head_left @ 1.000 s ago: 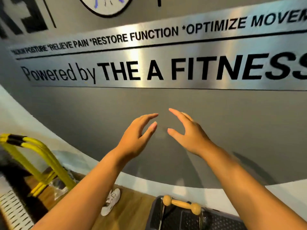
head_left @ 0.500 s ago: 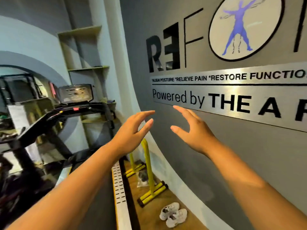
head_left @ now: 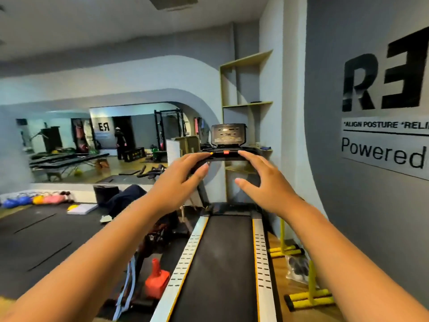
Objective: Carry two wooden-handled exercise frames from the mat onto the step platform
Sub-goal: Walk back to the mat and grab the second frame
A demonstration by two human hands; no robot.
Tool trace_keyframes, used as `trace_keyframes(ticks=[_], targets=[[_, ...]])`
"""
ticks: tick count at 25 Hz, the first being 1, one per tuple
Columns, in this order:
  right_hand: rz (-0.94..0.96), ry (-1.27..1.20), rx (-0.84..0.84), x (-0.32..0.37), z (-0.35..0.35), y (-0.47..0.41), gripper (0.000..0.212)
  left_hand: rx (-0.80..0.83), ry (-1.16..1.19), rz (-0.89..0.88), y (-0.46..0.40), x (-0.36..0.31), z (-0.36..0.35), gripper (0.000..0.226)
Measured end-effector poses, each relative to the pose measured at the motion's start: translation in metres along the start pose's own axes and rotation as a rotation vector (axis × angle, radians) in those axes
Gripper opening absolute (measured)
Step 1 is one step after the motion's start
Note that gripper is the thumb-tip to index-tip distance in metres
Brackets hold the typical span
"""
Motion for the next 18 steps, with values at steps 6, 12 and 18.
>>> trace_keyframes(ticks=[6,12,18], targets=[[0.244,-0.239,0.128,0.104,-0.114,-0.064,0.062,-0.147,-0.256,0.194,0.068,0.053,0.122,0.050],[0.426,-0.437,0.266,0.196,-0.184,-0.088,0.065,-0.286,-0.475,0.397,0.140,0.060,0.208,0.050],[0.616,-0.626,0.378,0.270,-0.230,-0.084,0.061,-0.394,-0.659,0.613,0.216,0.043,0.258,0.057]])
Point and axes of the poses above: each hand's wrist, its own y-axis away from the middle knuckle, its own z-axis out of the back of the hand, x = y × z, the point moved 9 cm from there along -y, towards the middle knuckle, and after that the axes turned 4 degrees about y, right-handed, at the moved point
